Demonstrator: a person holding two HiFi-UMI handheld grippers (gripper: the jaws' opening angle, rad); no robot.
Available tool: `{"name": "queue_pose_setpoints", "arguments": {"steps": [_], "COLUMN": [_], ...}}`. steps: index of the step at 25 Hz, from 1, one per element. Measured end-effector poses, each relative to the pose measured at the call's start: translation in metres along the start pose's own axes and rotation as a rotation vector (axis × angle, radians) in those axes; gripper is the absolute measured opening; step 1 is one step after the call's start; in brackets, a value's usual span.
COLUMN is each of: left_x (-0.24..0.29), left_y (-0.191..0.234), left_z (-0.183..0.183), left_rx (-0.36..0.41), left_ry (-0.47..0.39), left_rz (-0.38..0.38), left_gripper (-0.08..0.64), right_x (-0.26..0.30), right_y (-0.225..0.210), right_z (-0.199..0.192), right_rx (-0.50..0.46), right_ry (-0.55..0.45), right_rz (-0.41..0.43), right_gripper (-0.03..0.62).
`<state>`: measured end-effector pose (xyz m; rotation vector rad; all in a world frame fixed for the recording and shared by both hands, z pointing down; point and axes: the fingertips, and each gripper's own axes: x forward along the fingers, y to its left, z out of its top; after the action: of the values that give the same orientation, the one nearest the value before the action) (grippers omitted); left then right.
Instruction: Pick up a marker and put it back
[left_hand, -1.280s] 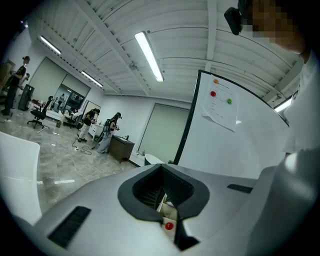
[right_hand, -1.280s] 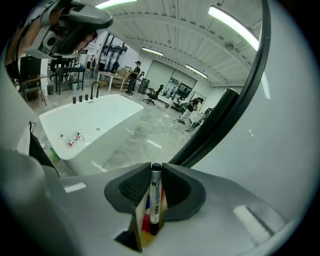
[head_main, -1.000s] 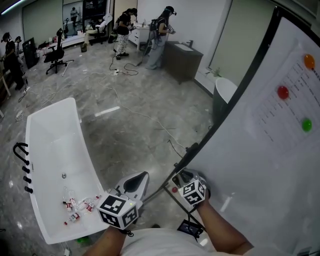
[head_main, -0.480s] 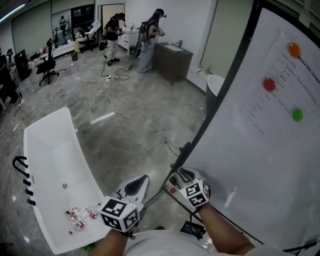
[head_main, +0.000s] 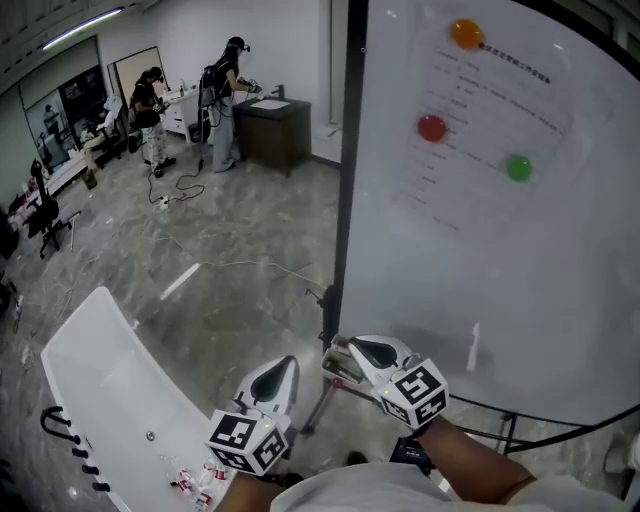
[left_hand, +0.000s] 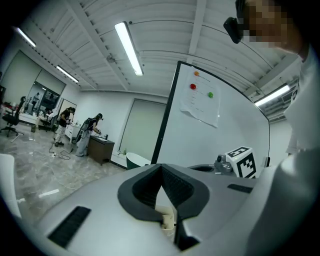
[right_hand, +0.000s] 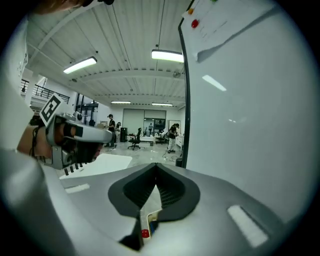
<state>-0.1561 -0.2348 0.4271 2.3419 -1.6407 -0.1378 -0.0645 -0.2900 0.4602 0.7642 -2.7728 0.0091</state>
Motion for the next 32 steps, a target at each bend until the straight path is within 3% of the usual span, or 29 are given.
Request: {"name": "queue_pose_setpoints", "arguments": {"steps": [7,15,32], "left_x": [0.028,0.039,0.035], "left_y": [-0.030,-0.068,-0.087], "left_z": [0.031,0.034,0.036], "left_rx": [0.099,0.125,0.139], "left_ry": [0.012,0.022,0.024], "left_rz": [-0.124,-0.197,-0.247], "left_gripper": [0.004,0.004,0.003], "right_x": [-0.034,-0.064,-0.083], "right_y": [-0.008,-0.003,-0.001], "right_z": [0.051,0.066,0.076], "right_rx": [0.112,0.137,0.141], "right_ry": [-0.126,-0.163,-0.186], "right_rz": [-0.068,-0.085,-0.129], "right_gripper": [0.003,0.002,0.002]}}
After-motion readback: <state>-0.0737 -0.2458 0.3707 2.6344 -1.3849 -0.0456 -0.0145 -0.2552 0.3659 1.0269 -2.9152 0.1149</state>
